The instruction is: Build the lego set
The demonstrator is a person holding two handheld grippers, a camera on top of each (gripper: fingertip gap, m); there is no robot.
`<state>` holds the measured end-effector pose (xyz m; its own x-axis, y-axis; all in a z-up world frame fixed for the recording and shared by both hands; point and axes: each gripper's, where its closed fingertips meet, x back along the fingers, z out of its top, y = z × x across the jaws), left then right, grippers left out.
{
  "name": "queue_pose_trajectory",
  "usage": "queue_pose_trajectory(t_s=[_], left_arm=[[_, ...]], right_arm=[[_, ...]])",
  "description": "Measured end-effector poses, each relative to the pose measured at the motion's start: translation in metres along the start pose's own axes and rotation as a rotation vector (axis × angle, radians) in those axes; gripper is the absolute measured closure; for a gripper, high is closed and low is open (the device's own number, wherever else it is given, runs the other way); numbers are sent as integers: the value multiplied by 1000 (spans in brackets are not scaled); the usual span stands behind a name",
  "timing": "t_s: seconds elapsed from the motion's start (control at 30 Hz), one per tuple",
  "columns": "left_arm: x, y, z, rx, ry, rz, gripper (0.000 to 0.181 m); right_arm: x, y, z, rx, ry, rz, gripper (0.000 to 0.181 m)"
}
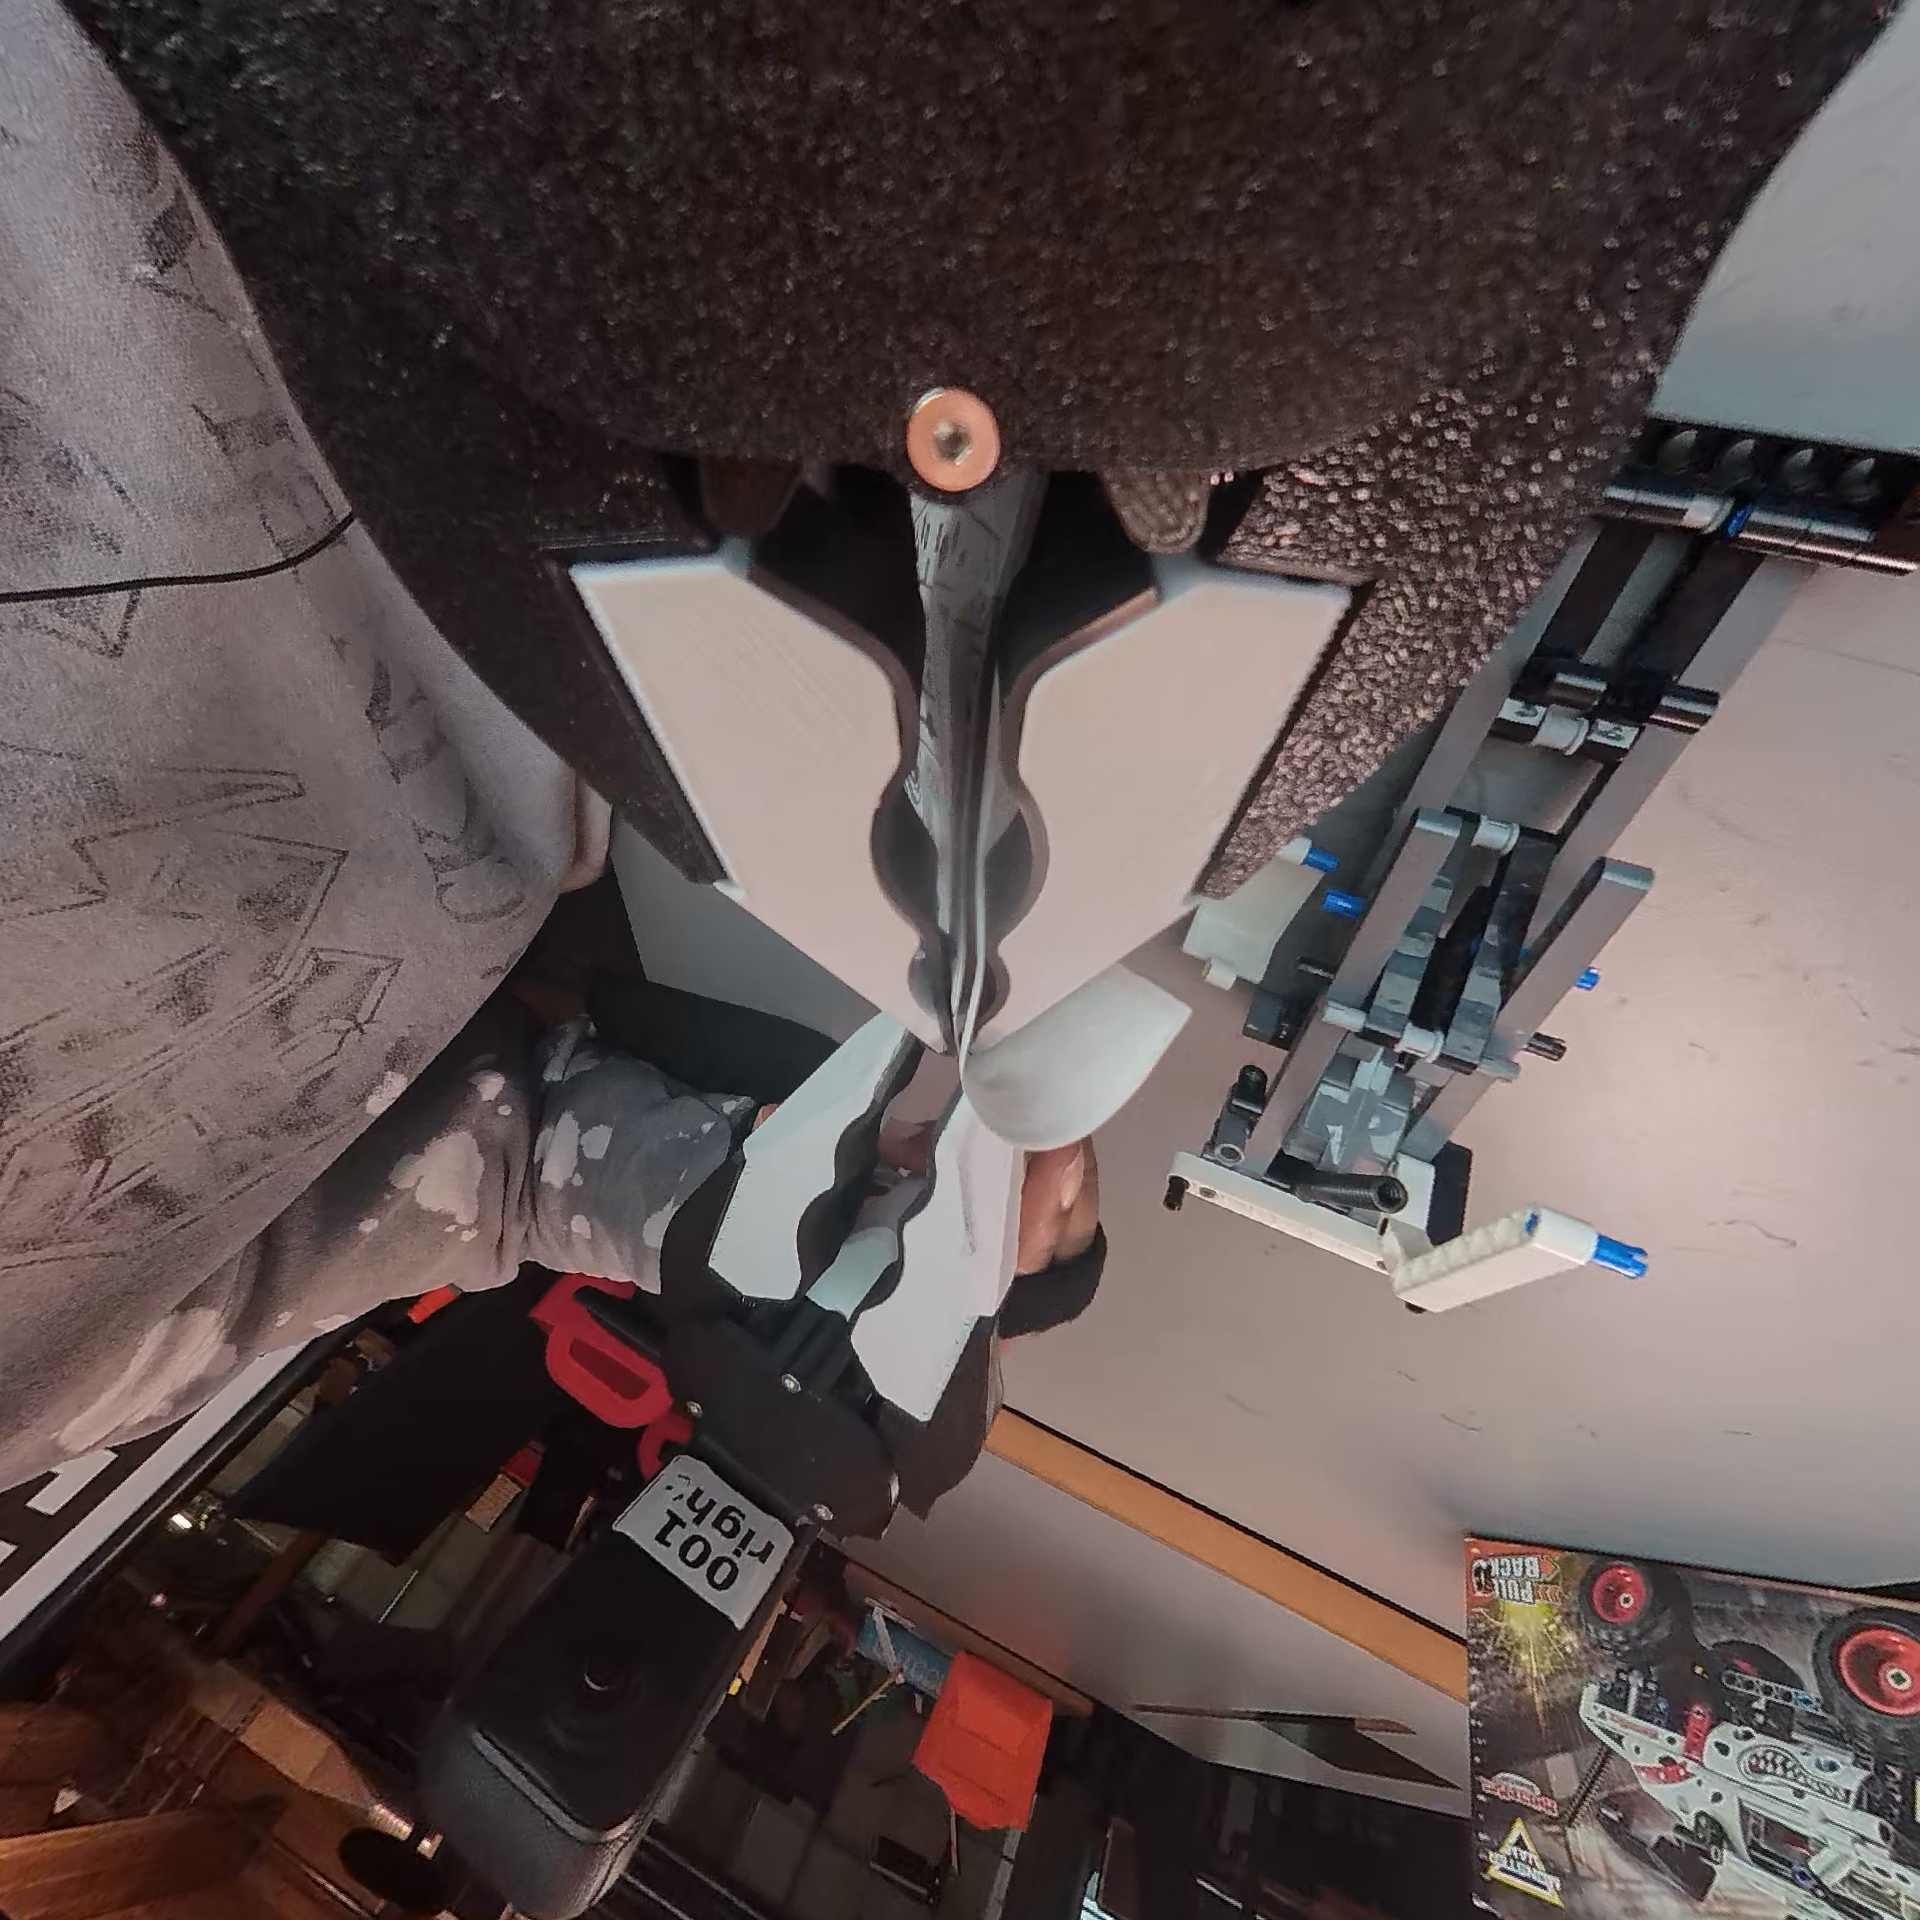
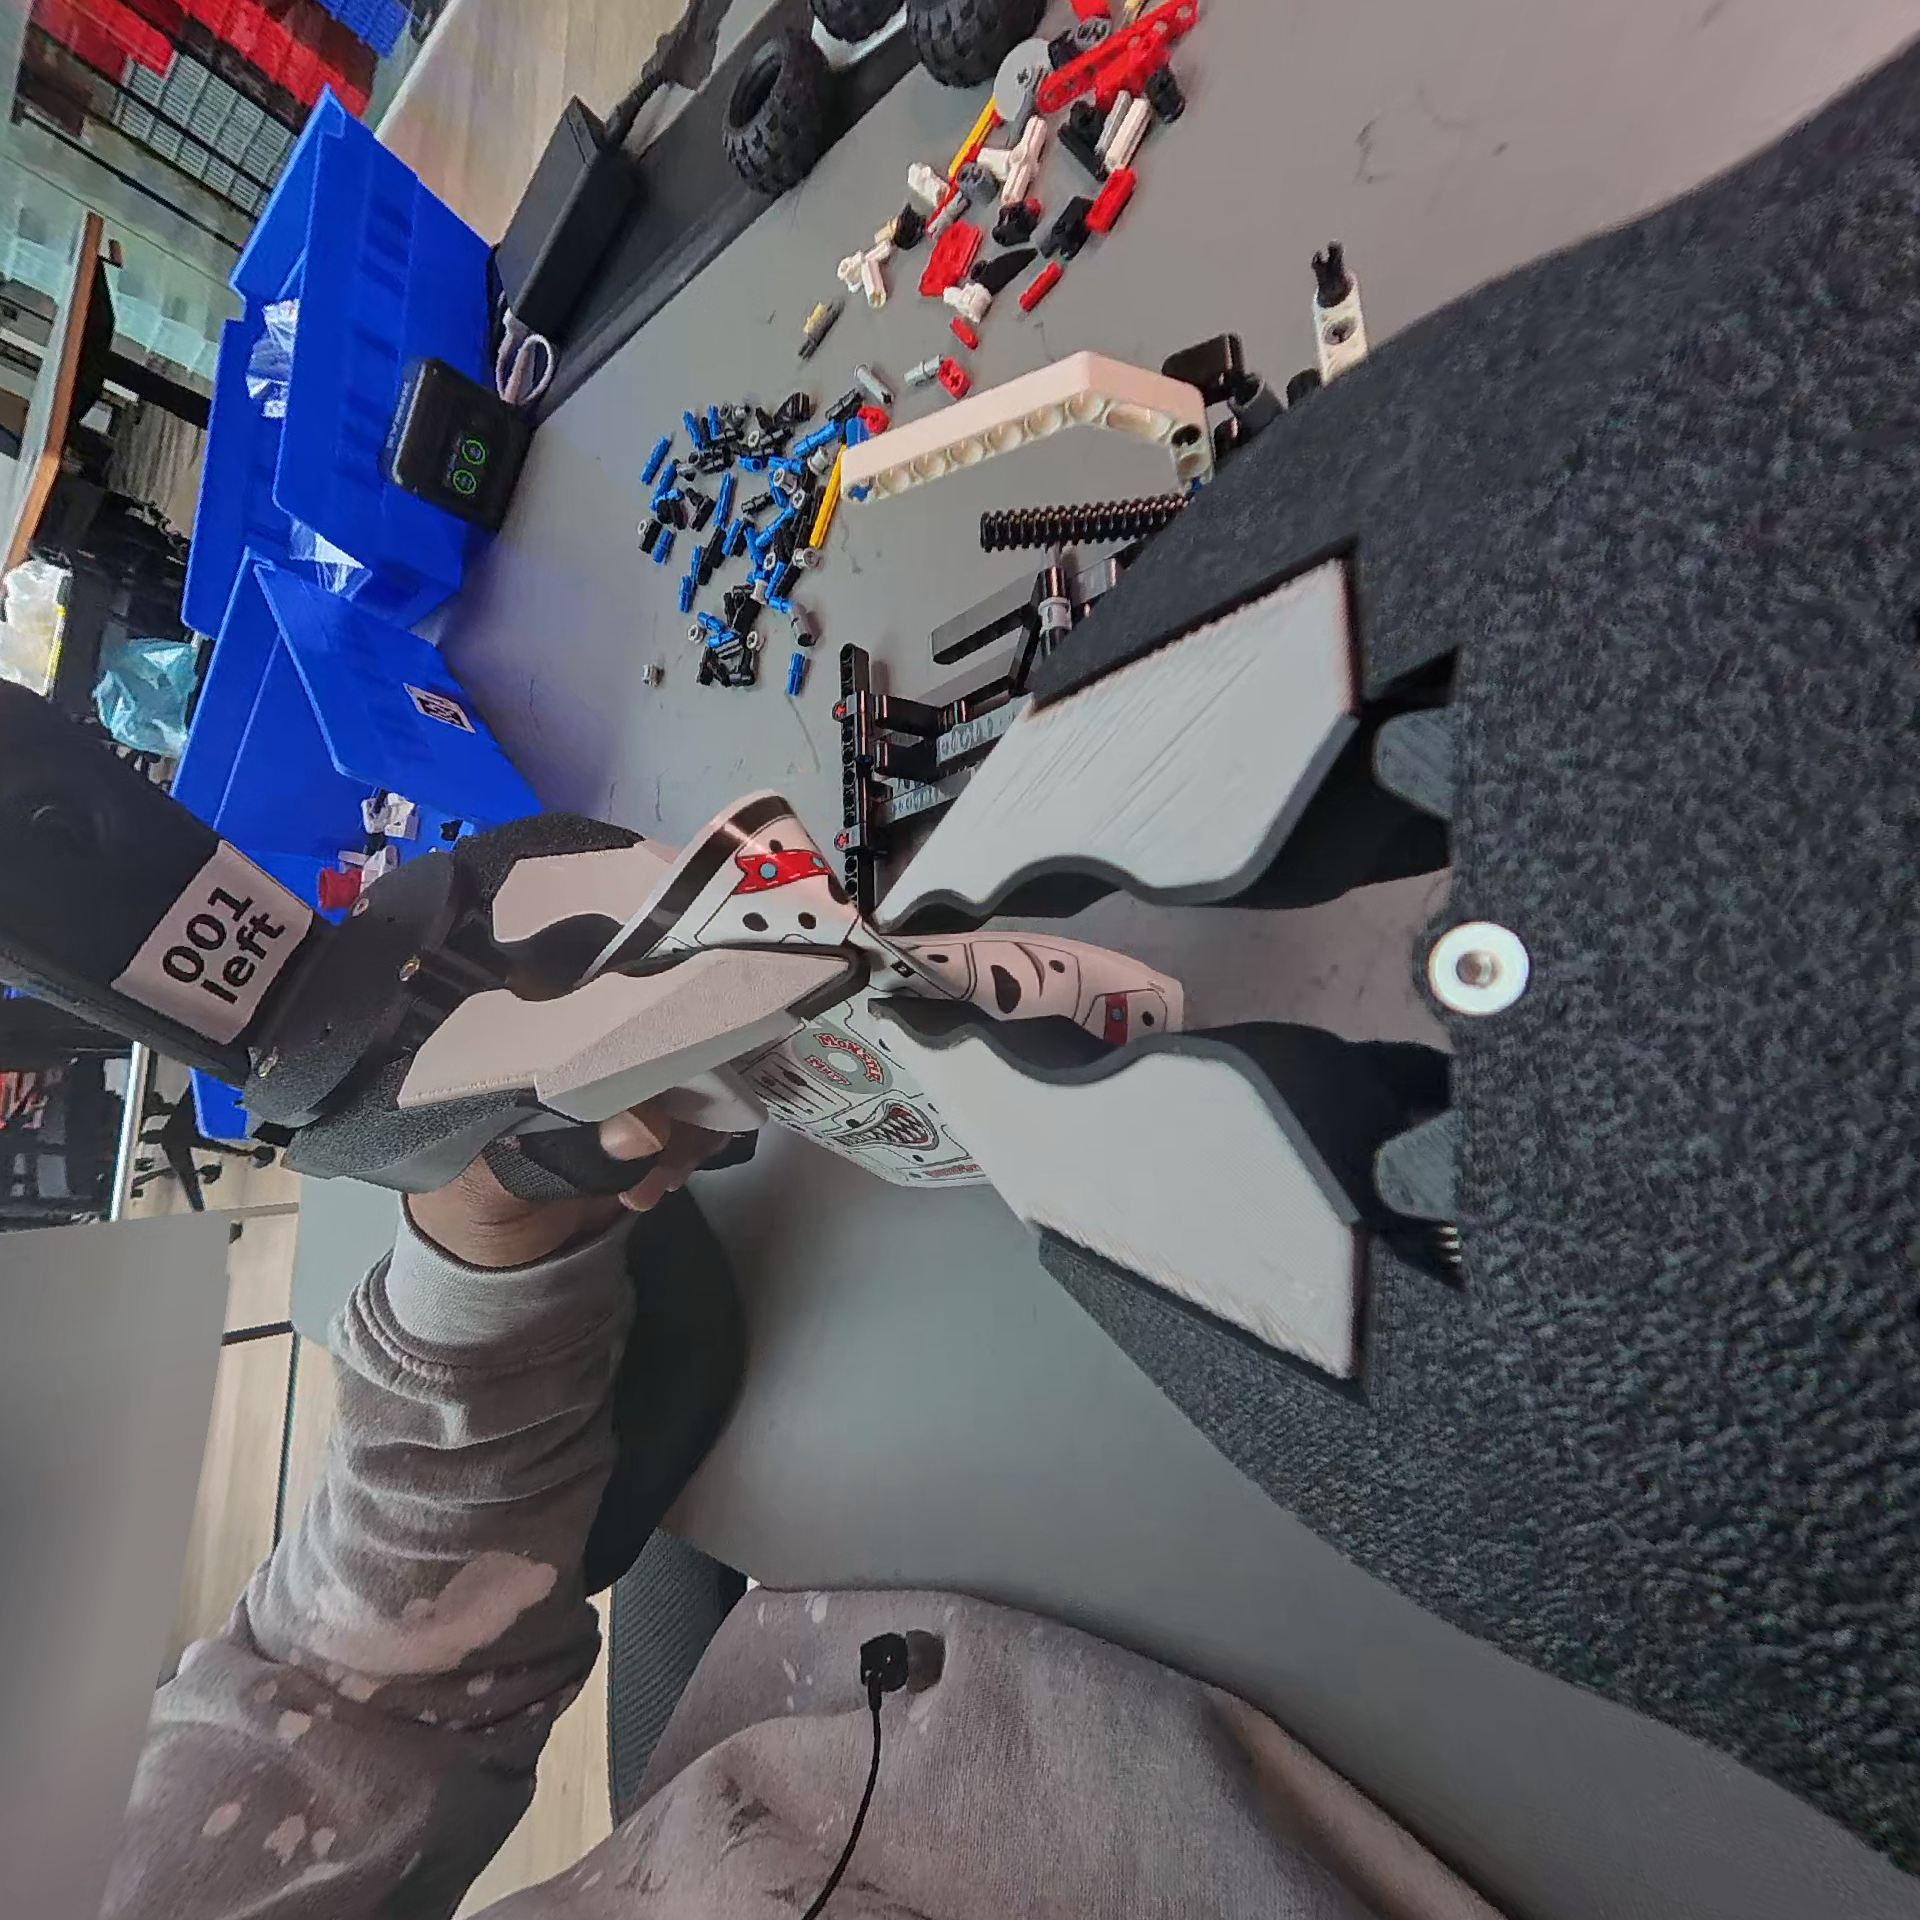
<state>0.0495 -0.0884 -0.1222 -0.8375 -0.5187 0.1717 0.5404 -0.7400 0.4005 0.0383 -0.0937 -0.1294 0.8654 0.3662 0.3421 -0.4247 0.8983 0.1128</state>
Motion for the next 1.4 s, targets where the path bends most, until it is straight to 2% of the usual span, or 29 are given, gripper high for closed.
queue_pose_trajectory(t_s=[0.27, 0.73, 1.1, 1.4], left_arm=[[0, 1, -1, -11, -10, -5, 181], [-4, 13, -6, -76, -53, -35, 181], [-8, 29, -15, -173, -111, -72, 181], [-7, 32, -15, -187, -113, -82, 181]], right_arm=[[4, -1, 2, -59, 39, 58, 178], [14, -14, 3, -331, 161, 319, 181], [21, -32, 1, -472, 189, 532, 181], [24, -33, 3, -493, 201, 556, 181]])
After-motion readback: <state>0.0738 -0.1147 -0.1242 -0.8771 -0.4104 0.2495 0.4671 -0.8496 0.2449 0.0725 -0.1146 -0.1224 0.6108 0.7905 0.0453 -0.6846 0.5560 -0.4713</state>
